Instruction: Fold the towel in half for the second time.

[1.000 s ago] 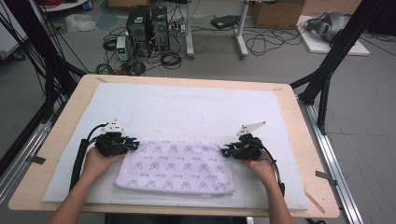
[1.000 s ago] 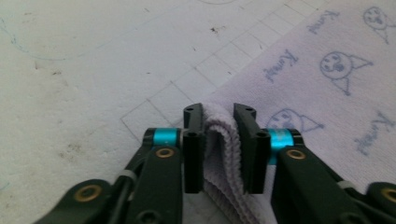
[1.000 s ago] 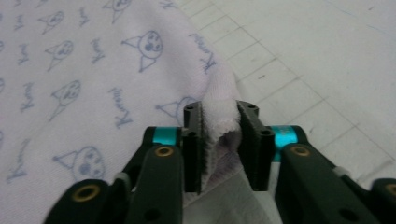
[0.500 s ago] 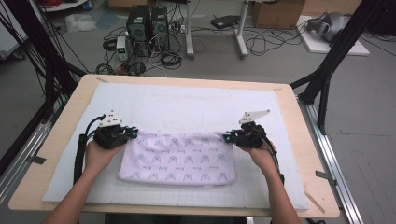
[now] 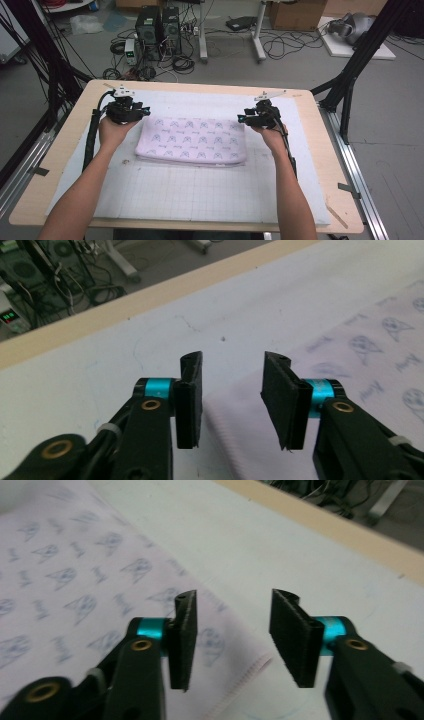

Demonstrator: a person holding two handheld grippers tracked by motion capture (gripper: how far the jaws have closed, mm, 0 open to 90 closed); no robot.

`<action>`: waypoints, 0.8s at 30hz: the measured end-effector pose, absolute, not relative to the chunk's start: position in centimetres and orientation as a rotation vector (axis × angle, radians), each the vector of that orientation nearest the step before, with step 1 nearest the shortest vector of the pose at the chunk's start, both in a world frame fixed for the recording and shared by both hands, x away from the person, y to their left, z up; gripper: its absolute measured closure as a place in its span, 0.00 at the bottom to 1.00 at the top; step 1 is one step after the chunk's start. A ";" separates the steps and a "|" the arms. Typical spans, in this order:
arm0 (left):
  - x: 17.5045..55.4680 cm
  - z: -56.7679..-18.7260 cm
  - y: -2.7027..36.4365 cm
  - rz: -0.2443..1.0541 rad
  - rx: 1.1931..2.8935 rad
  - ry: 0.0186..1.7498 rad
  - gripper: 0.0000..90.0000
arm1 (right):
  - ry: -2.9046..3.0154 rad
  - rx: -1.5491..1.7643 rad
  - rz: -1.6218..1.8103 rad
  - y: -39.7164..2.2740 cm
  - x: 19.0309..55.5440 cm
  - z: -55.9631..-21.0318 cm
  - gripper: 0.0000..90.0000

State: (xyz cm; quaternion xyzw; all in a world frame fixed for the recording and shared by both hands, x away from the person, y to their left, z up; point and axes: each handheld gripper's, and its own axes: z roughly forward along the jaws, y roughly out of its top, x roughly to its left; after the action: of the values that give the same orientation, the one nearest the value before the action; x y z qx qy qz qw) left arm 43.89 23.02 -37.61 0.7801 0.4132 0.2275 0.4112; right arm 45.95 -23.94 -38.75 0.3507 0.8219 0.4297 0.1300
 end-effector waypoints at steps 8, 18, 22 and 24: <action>39.4 -40.2 23.0 0.456 2.033 0.886 0.83 | 2.521 0.924 1.221 -23.4 42.2 -41.0 0.67; 35.7 -43.1 23.3 0.398 2.094 0.851 0.91 | 2.629 0.871 1.165 -22.9 38.8 -43.2 0.73; 35.2 -43.8 23.4 0.386 2.137 0.851 0.87 | 2.583 0.838 1.191 -23.1 37.9 -43.7 0.73; 35.2 -43.7 23.6 0.383 2.120 0.864 0.84 | 2.559 0.866 1.228 -23.5 37.3 -44.1 0.72</action>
State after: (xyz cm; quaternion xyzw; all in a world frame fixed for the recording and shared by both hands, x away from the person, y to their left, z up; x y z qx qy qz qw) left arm 35.21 23.61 -43.72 0.8377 0.3413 0.1514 0.3986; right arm 37.35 -23.52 -44.07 0.2907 0.8591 0.4121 0.0870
